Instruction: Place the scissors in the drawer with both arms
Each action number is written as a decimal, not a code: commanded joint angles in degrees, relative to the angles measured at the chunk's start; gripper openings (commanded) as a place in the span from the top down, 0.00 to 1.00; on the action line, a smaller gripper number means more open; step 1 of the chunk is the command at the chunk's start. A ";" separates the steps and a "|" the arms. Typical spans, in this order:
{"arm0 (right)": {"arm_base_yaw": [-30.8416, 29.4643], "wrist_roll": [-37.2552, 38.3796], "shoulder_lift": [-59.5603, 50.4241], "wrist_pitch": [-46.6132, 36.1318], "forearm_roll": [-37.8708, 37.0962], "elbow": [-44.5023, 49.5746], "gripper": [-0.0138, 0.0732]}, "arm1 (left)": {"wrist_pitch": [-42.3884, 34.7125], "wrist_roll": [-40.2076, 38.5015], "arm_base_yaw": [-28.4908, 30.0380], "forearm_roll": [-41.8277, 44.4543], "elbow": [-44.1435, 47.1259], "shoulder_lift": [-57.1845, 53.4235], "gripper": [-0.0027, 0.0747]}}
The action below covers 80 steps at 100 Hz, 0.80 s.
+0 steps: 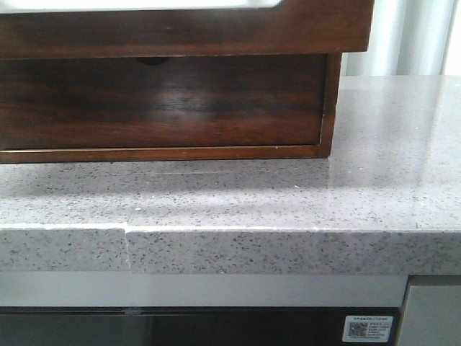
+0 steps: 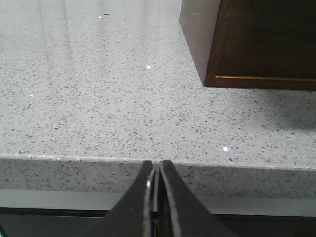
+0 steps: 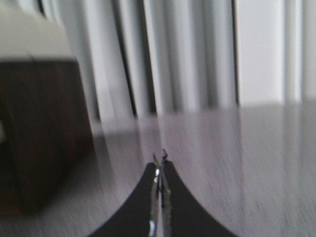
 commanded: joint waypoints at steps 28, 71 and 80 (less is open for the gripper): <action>-0.28 -7.19 -1.13 19.67 3.75 0.46 0.91 | -1.80 -0.60 0.07 0.07 1.40 -1.83 0.99; -0.28 -7.32 -1.13 19.67 3.75 0.46 0.91 | -1.80 -0.60 0.07 0.07 1.40 -1.83 0.99; -0.28 -7.32 -1.13 19.67 3.75 0.46 0.91 | -1.80 -0.60 0.07 0.07 1.40 -1.83 0.99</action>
